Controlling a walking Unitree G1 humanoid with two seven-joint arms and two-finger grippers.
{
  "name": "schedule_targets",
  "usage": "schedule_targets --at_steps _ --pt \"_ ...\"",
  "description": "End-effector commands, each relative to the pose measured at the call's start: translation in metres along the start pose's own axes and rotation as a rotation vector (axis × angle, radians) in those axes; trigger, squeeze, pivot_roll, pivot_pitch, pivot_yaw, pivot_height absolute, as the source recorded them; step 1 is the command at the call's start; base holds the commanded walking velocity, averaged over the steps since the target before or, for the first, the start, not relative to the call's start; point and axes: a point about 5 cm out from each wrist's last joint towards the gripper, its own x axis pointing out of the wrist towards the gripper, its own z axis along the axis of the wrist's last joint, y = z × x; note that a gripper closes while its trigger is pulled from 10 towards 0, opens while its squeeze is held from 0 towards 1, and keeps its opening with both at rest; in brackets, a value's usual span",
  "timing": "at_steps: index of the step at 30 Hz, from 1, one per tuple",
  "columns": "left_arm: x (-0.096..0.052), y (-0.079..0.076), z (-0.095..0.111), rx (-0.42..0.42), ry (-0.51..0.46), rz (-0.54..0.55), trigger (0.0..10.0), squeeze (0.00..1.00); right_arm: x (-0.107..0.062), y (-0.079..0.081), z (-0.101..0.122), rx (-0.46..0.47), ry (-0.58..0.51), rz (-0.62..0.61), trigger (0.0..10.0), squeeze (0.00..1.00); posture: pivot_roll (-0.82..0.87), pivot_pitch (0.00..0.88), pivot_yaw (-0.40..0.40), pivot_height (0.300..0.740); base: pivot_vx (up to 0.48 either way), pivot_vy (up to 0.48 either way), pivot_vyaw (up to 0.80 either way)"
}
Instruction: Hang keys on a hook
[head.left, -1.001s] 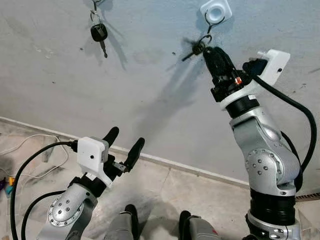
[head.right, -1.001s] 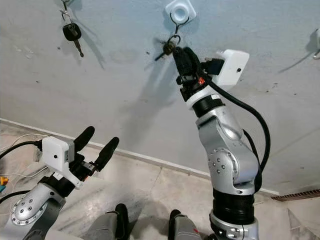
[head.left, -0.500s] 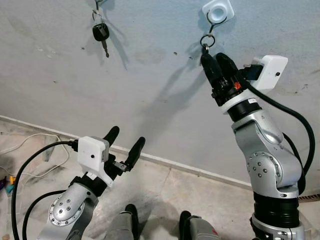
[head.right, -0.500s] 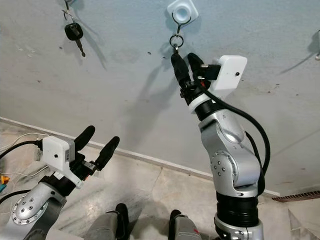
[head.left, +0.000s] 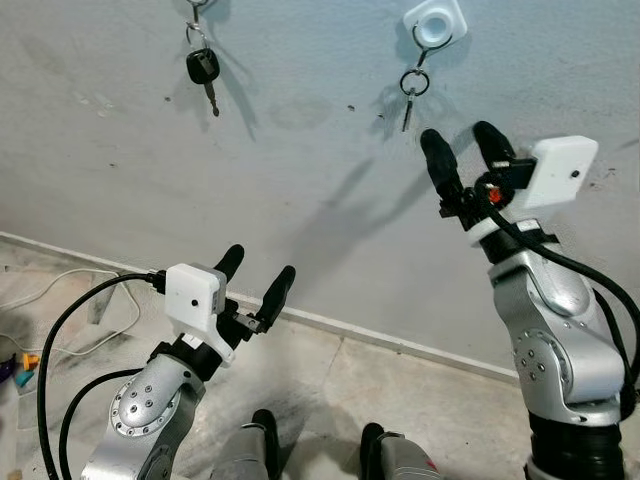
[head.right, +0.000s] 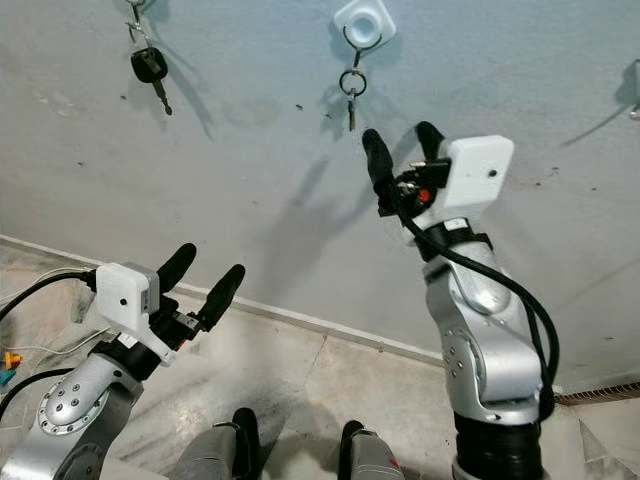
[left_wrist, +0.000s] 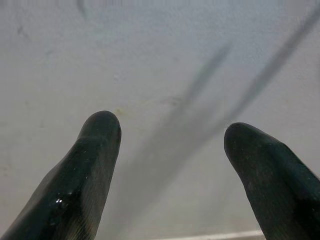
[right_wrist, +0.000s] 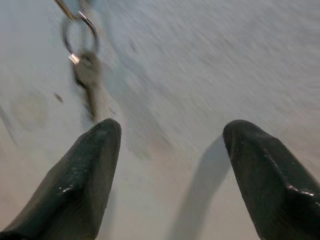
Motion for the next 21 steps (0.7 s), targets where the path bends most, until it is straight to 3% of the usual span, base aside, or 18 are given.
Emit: schedule_targets --at_steps 1,3,11,13,21 --pt "-0.001 0.001 -0.004 0.005 0.014 0.008 10.0 0.0 -0.003 -0.001 0.006 -0.019 -0.023 -0.011 10.0 1.0 -0.02 0.243 0.052 0.74 0.0 0.0 0.0" --pt "0.005 0.002 -0.006 0.003 0.017 0.022 10.0 0.0 -0.011 -0.007 -0.001 -0.058 0.018 -0.061 10.0 1.0 -0.03 0.237 0.056 0.74 0.0 0.0 0.0" --pt "0.011 -0.001 -0.011 0.006 0.017 0.025 10.0 0.0 -0.029 -0.013 -0.019 -0.046 0.105 -0.154 10.0 0.97 -0.06 0.212 0.058 0.74 0.0 0.0 0.0" --pt "0.015 -0.001 -0.012 0.0 0.011 0.04 10.0 0.0 -0.034 -0.014 -0.031 -0.053 0.154 -0.18 10.0 0.0 -0.06 0.196 0.049 0.74 0.0 0.0 0.0" --pt "0.019 0.0 -0.014 0.01 -0.001 0.07 10.0 0.0 -0.038 -0.013 -0.04 -0.051 0.193 -0.195 10.0 0.0 -0.06 0.174 0.042 0.74 0.0 0.0 0.0"
